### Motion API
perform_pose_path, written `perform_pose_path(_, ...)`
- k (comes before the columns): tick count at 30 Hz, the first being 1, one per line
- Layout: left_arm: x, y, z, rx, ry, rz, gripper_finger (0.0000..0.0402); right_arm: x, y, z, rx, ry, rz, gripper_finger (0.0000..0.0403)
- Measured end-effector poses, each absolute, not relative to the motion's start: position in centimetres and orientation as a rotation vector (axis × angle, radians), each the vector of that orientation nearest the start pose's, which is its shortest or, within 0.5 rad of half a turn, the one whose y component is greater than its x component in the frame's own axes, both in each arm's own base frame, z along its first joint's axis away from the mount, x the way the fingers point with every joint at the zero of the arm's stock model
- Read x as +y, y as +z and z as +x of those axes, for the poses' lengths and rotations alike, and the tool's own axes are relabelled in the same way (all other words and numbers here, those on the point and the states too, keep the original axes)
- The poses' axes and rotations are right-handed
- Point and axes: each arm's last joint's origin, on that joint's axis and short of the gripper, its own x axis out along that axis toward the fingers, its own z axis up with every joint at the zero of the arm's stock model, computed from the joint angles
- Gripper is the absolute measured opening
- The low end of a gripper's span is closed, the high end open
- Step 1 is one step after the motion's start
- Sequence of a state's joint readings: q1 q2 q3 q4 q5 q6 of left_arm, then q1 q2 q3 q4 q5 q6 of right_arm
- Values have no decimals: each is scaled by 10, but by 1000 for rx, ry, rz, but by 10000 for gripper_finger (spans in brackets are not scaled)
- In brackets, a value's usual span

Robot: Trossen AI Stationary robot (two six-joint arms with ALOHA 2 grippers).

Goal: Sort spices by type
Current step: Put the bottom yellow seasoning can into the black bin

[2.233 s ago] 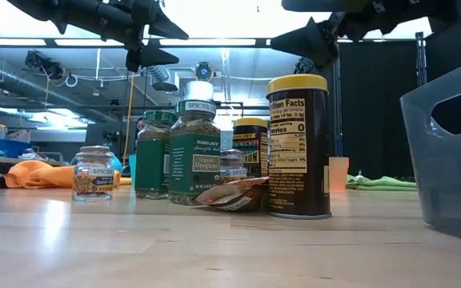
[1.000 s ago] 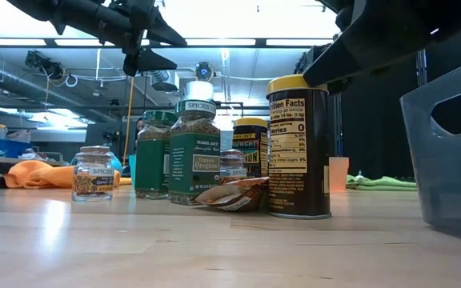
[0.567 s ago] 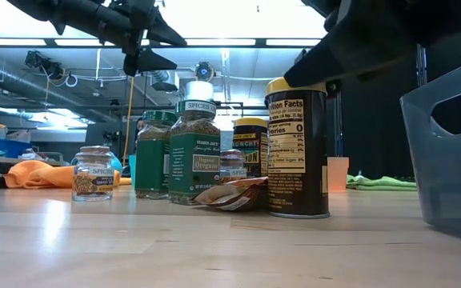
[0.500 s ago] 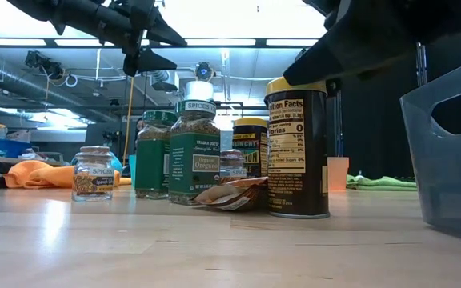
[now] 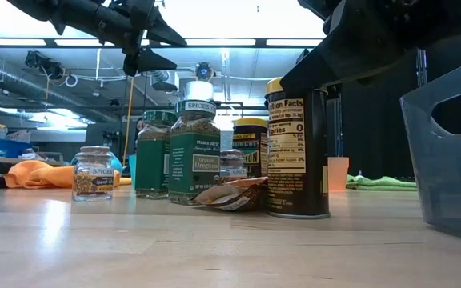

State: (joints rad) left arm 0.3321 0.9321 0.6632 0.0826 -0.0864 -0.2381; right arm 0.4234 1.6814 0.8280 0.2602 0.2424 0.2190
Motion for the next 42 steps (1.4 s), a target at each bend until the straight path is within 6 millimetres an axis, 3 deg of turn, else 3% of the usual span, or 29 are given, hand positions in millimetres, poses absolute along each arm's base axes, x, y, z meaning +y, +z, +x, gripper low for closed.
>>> perform_pose_path(9, 71, 290, 197, 136, 438, -256, 369, 131, 175, 313, 548, 73, 12, 236)
perform_pose_path(18, 71, 291, 198, 131, 437, -256, 369, 125, 218, 306, 437, -2, 13, 236)
perform_pose_path(31, 71, 291, 198, 128, 436, -257, 369, 143, 282, 233, 338, -104, 263, 236)
perform_pose_path(35, 71, 291, 198, 127, 436, -257, 369, 157, 284, 209, 349, -138, 369, 236)
perform_pose_path(42, 71, 291, 198, 126, 436, -258, 369, 186, 266, 179, 406, -188, 555, 236)
